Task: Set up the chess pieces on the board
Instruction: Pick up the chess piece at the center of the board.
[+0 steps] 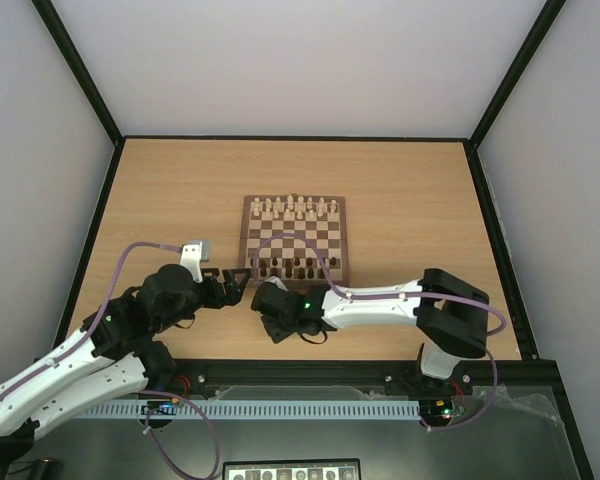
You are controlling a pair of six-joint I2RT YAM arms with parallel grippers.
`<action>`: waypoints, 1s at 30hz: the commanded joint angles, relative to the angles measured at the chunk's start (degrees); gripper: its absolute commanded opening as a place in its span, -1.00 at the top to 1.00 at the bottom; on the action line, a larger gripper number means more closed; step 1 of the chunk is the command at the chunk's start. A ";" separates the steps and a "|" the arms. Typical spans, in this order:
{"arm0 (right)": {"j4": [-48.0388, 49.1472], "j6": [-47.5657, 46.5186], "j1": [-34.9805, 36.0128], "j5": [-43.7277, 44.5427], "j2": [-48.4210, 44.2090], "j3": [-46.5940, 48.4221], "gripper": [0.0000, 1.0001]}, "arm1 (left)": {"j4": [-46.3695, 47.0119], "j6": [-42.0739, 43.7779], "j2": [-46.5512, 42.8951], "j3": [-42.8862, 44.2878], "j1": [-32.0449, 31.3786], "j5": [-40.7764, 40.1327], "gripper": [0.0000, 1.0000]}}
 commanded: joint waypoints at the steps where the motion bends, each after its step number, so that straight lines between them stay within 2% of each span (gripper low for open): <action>1: -6.69 1.32 0.96 5.40 3.82 3.73 0.16 | -2.36 -1.52 -1.24 0.92 -0.34 -1.12 -0.99; 5: -6.96 1.21 1.22 5.42 5.37 4.76 0.28 | -2.44 -1.52 -1.25 0.88 -0.31 -0.90 -0.98; 17: -8.29 0.96 1.41 5.99 5.52 5.59 0.77 | -1.97 -1.09 -0.35 0.81 -0.31 -1.25 -0.98; 27: -15.95 1.00 1.08 12.03 -2.45 6.40 0.79 | -0.85 -0.95 1.47 0.33 -0.31 -1.09 -0.98; 30: -18.19 0.35 -1.06 13.22 -6.35 5.91 0.79 | -0.09 -0.82 2.40 0.10 -0.32 -0.83 -0.98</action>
